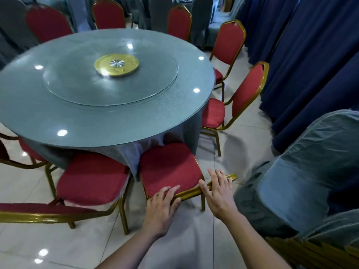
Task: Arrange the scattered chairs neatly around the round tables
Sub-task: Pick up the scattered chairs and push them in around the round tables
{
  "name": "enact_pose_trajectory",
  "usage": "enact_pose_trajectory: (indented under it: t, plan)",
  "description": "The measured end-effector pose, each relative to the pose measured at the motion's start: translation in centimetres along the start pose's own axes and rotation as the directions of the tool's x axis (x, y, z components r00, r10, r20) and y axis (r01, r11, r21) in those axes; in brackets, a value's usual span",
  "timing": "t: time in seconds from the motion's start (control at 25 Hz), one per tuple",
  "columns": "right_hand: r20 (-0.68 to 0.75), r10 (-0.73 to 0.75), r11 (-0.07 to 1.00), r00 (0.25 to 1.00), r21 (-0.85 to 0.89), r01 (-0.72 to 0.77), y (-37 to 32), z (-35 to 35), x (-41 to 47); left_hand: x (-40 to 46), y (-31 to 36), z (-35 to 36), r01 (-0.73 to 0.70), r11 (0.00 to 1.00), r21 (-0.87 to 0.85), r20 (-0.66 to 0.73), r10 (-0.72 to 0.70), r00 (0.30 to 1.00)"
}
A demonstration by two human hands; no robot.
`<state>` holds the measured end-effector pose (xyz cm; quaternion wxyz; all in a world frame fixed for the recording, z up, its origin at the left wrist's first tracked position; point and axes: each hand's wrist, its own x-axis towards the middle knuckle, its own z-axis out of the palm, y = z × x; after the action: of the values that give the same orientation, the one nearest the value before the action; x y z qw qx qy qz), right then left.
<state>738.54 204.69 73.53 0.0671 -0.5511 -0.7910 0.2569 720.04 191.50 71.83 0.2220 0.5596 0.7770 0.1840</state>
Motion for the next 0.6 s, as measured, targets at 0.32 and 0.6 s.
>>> enact_pose_trajectory:
  t: [0.32, 0.6]
  plan:
    - [0.103, -0.11, 0.994, 0.989, 0.006, 0.11, 1.0, -3.2, 13.4, 11.1, 2.8, -1.2, 0.118, 0.993, -0.03, -0.001, -0.118, 0.993]
    - [0.184, -0.224, 0.974, 0.957, -0.002, 0.229, 1.6, -5.5, 20.6, 17.0, 5.6, -1.9, 0.318, 0.948, -0.022, -0.015, -0.318, 0.948]
